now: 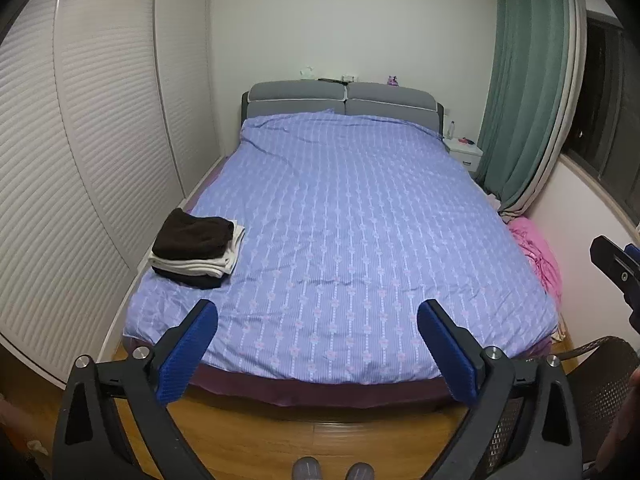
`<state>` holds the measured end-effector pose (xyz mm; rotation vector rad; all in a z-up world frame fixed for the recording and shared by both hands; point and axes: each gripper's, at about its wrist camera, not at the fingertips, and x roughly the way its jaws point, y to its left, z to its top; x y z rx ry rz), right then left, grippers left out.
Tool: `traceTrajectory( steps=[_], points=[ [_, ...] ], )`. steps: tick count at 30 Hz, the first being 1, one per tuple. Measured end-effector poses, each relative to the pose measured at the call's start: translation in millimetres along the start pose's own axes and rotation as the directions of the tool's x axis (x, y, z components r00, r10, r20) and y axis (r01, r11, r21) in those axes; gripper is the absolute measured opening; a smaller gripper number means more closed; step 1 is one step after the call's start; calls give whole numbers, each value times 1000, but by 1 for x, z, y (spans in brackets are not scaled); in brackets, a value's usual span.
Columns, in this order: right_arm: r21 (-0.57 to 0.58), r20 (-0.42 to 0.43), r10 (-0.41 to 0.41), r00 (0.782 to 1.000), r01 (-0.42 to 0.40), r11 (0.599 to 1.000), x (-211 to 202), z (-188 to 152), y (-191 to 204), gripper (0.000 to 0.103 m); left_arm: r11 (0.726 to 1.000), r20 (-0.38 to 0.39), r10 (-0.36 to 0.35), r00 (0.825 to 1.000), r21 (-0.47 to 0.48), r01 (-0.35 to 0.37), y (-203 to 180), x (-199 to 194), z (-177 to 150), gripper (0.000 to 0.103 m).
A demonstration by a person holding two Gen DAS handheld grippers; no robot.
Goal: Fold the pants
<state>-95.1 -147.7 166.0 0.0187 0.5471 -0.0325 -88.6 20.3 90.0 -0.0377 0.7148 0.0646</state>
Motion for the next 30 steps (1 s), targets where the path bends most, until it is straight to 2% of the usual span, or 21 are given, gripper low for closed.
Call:
traceTrajectory(
  steps=[12, 30],
  points=[
    [11, 25, -9, 1000, 9, 1000, -12, -2, -3, 93, 1000, 33, 9, 999, 17, -9, -1, -13, 0, 103],
    [17, 21, -13, 1000, 13, 1000, -15, -2, -6, 93, 1000, 37, 0, 999, 12, -1, -4, -17, 2, 103]
  ],
)
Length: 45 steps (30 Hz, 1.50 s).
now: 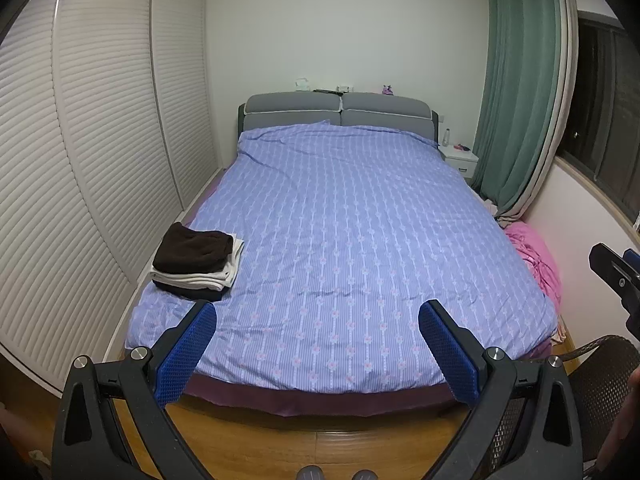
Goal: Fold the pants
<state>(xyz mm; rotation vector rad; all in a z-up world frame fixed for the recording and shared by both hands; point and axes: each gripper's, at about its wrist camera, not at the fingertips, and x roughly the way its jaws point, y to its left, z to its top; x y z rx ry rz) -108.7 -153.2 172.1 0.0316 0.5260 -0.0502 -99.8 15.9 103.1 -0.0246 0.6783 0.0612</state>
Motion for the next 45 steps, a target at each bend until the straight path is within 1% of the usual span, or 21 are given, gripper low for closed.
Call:
traceTrajectory(
  steps=[10, 14, 22, 45],
  points=[
    [1, -1, -3, 1000, 3, 1000, 3, 4, -4, 93, 1000, 14, -6, 1000, 10, 6, -6, 0, 3, 103],
    [8, 6, -8, 1000, 8, 1000, 4, 6, -7, 93, 1000, 37, -10, 999, 16, 10, -6, -2, 8, 103],
    [6, 29, -19, 999, 19, 1000, 0, 11, -6, 93, 999, 47, -21, 999, 26, 20, -8, -2, 11, 103],
    [18, 30, -15, 999, 15, 1000, 0, 10, -7, 93, 999, 51, -38, 998, 32, 36, -9, -5, 10, 103]
  ],
)
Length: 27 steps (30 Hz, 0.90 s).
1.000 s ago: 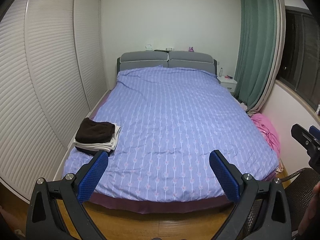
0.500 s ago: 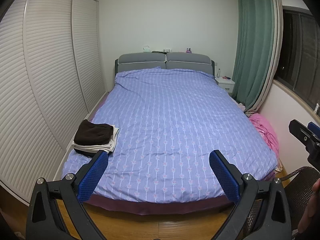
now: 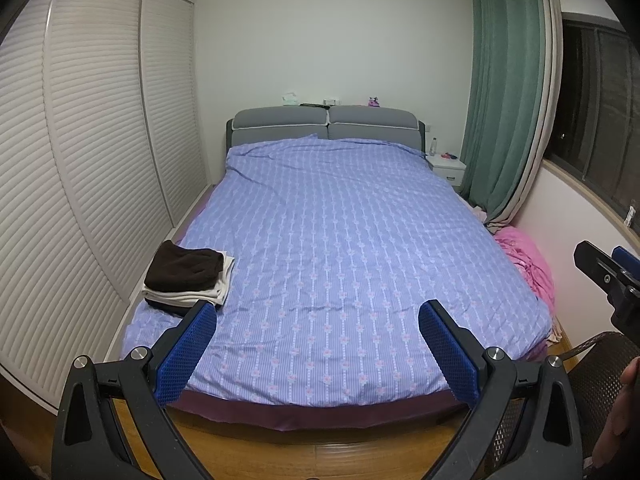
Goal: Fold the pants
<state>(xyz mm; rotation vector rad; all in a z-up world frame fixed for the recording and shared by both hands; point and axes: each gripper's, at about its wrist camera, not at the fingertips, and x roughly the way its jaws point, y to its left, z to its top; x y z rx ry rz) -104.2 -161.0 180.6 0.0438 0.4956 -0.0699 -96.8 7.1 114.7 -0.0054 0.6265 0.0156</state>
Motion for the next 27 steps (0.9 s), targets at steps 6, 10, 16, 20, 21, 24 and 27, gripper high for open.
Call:
traceTrajectory(
  steps=[6, 10, 16, 20, 21, 24, 27],
  points=[
    [-3, 1, -2, 1000, 2, 1000, 1, -1, 2, 93, 1000, -2, 4, 1000, 11, -4, -2, -1, 0, 103],
    [-1, 1, -2, 1000, 2, 1000, 1, -1, 2, 93, 1000, -2, -1, 1000, 11, 1, -3, -1, 1, 103],
    [-1, 1, -1, 1000, 1, 1000, 1, -1, 2, 93, 1000, 1, -2, 1000, 19, 2, -5, -1, 1, 103],
    [2, -4, 2, 1000, -2, 1000, 3, -1, 3, 93, 1000, 1, 1, 1000, 24, -1, -6, -2, -1, 103],
    [2, -5, 2, 1000, -2, 1000, 3, -1, 3, 93, 1000, 1, 1, 1000, 23, -1, -6, -1, 0, 103],
    [6, -7, 4, 1000, -4, 1000, 5, -1, 2, 93, 1000, 0, 2, 1000, 22, -2, -7, -1, 0, 103],
    [6, -6, 5, 1000, -5, 1000, 5, -1, 2, 93, 1000, -1, 2, 1000, 20, -2, -7, -1, 1, 103]
  ],
)
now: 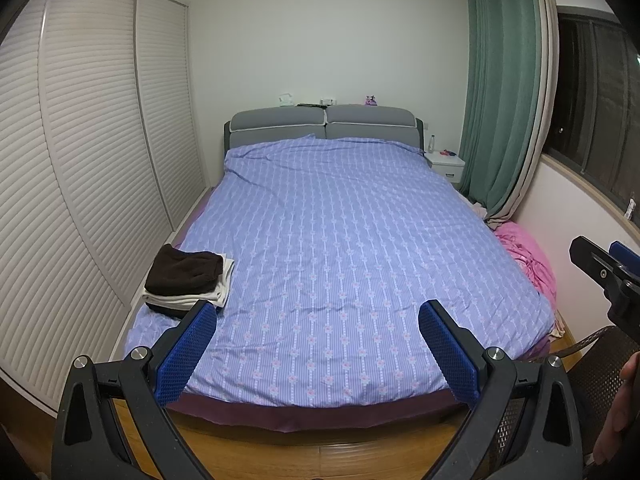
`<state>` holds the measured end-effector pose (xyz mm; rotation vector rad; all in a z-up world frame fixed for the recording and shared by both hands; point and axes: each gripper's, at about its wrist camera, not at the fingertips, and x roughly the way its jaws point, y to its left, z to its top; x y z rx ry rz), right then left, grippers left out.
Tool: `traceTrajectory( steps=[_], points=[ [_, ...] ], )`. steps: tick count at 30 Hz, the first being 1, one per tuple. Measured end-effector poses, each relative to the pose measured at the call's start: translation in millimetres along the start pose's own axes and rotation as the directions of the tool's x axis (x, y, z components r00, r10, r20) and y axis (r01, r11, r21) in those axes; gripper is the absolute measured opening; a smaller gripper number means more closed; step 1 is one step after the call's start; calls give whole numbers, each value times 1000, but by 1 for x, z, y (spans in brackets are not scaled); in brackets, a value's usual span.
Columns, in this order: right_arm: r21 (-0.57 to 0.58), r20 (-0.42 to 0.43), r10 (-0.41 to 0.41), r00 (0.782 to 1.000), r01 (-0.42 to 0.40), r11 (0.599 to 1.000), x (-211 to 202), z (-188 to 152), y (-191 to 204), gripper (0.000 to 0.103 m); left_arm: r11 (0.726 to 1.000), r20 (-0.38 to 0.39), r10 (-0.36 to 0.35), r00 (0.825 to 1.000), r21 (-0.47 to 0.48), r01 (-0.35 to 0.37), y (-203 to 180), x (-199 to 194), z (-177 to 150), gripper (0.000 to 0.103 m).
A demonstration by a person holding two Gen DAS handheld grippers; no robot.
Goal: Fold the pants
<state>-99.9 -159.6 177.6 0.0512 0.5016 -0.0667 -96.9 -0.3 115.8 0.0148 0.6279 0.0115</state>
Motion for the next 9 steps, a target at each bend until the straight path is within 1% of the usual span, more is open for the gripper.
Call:
traceTrajectory(
  steps=[9],
  points=[
    [-1, -5, 19, 1000, -19, 1000, 5, 2, -5, 93, 1000, 2, -4, 1000, 10, 4, -4, 0, 2, 103]
  ],
)
